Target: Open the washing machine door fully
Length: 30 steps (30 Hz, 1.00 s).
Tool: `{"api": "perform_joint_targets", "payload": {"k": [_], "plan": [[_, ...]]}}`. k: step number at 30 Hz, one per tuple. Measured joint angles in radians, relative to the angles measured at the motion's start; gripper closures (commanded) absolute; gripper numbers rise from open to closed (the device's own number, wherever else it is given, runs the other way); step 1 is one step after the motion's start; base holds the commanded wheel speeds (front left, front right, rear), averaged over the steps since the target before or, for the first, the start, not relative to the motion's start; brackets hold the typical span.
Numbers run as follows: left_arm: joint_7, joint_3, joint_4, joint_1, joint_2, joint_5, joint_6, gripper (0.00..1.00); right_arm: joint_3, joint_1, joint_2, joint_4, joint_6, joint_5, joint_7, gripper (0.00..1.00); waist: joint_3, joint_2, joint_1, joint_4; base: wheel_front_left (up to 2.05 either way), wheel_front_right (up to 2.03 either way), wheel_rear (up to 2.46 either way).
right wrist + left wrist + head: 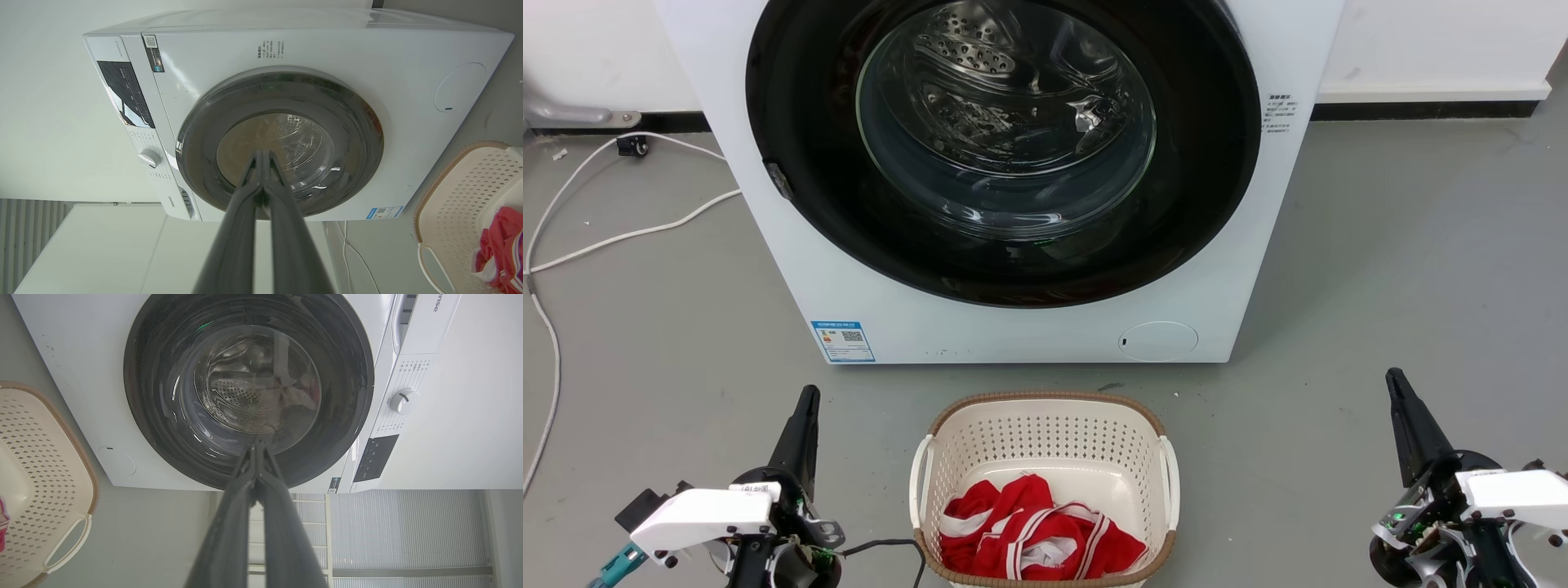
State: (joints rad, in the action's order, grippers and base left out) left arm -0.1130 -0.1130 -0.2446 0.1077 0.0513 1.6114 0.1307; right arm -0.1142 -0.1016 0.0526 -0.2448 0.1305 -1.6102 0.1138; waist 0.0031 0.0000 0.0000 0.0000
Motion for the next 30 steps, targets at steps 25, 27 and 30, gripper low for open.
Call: {"api": "perform_joint_targets", "payload": {"k": [25, 27, 30], "plan": [[0.054, 0.026, -0.001, -0.027, -0.004, -0.044, 0.000, 0.00, 0.020, 0.037, -0.001, 0.009, 0.000, 0.033, -0.053, 0.00, -0.001, 0.0000, 0.0000, 0.000, 0.00, 0.00, 0.00], [0.063, 0.026, 0.009, -0.027, -0.004, -0.064, 0.000, 0.00, 0.021, 0.039, -0.001, 0.018, 0.000, 0.053, -0.063, 0.00, -0.001, 0.0000, 0.0000, 0.001, 0.00, 0.00, 0.00], [0.084, 0.022, 0.038, -0.026, -0.004, -0.132, 0.000, 0.00, 0.027, 0.040, -0.001, 0.046, 0.000, 0.142, -0.084, 0.00, 0.000, 0.0000, 0.0000, 0.001, 0.00, 0.00, 0.00]]}}
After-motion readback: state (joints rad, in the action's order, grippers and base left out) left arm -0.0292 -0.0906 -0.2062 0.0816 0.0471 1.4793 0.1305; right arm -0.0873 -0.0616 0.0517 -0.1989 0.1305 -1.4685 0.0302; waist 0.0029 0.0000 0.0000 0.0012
